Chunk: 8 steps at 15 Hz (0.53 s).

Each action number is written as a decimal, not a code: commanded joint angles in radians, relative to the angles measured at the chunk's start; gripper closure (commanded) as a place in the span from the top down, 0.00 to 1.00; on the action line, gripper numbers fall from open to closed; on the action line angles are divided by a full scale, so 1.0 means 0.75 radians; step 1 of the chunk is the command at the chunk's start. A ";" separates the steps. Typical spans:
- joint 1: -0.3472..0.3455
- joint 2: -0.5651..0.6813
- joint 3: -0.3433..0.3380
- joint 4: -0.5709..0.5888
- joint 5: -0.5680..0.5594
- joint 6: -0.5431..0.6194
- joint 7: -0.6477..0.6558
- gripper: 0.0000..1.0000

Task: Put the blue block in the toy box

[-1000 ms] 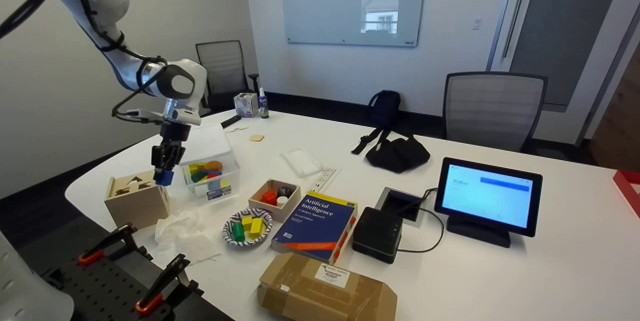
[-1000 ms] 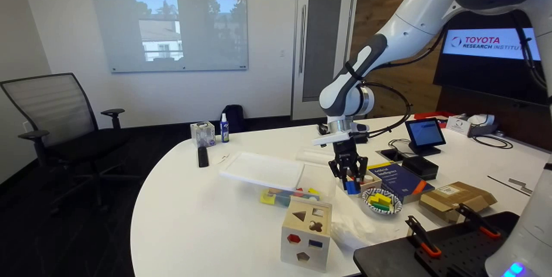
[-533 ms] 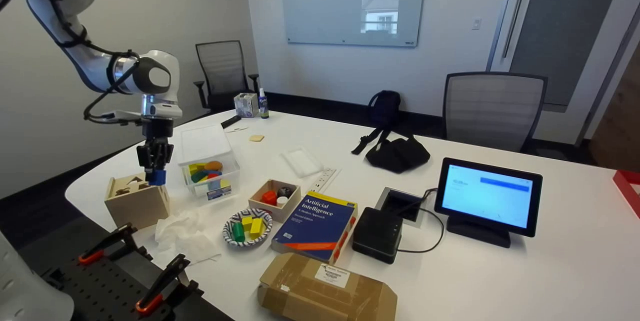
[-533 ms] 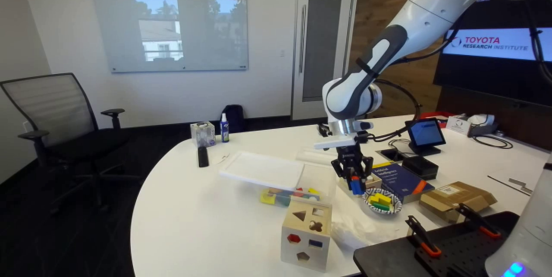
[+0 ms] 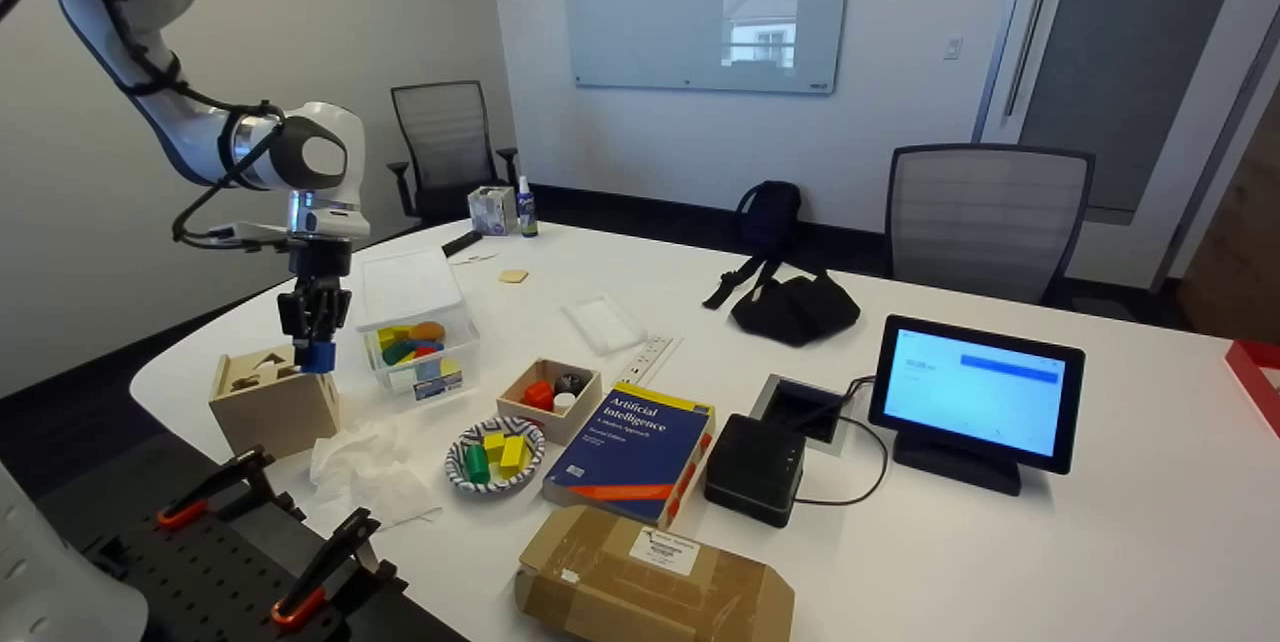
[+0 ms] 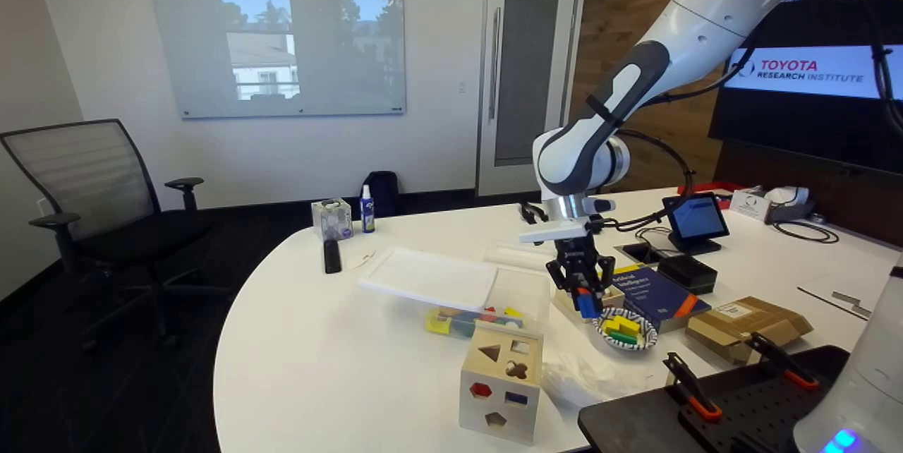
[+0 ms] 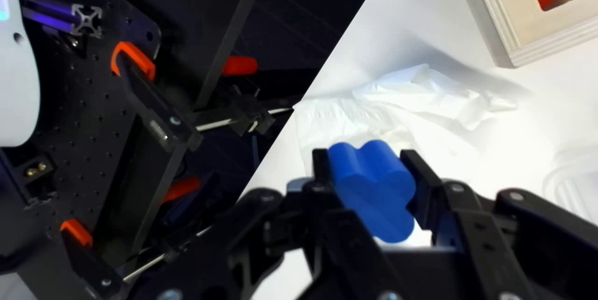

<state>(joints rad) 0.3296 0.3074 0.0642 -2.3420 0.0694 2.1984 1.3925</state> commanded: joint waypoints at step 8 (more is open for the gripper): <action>0.113 -0.017 0.113 0.035 -0.165 -0.075 0.381 0.16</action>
<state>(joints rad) 0.3636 0.3129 0.1168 -2.3364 -0.0144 2.1915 1.5506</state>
